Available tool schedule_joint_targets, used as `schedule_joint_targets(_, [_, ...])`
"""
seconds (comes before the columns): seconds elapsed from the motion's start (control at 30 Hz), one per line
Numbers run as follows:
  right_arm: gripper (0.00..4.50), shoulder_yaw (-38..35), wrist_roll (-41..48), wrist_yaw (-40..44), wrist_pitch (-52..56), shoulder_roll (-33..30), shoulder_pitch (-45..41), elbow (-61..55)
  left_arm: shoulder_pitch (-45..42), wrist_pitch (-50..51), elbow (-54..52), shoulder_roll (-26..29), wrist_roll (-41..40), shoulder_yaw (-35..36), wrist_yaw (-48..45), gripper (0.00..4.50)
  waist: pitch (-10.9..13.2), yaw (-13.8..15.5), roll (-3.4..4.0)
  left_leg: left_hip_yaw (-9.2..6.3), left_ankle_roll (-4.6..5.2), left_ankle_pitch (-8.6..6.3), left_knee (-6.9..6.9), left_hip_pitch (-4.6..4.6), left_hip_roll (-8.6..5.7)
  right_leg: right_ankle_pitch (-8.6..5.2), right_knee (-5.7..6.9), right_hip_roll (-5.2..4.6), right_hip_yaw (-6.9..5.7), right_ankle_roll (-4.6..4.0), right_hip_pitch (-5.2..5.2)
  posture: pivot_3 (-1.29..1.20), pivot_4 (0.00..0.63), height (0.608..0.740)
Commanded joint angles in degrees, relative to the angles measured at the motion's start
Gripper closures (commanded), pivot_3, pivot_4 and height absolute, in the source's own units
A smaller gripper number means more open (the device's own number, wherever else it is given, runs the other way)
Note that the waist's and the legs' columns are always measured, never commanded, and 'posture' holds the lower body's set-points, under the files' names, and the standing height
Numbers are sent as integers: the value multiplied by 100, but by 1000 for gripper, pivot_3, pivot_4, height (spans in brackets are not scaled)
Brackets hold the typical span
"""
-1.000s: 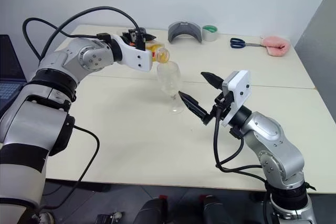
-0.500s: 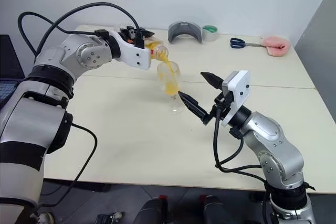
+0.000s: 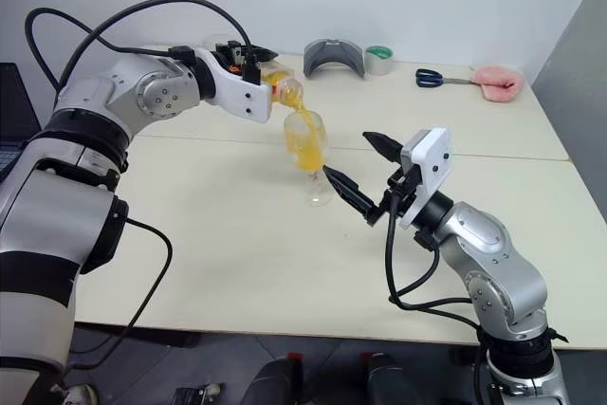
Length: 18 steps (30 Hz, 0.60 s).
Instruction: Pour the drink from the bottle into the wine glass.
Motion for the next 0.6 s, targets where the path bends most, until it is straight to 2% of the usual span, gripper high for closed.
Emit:
schedule_joint_targets(0.03, [0,-42,-23,44,-144,20,-87,-92,-313,2,-20,111,42,-5,198,2845,0,1,0,0,0,0,1,0,0,0,0,0,0,0,0,0,150,740])
schedule_joint_targets(0.6, [0,-58,-24,67,-112,41,-124,-99,-398,-34,32,178,259,-127,443,2845,0,0,0,1,0,0,15,-1,0,0,3,0,0,0,1,0,150,740])
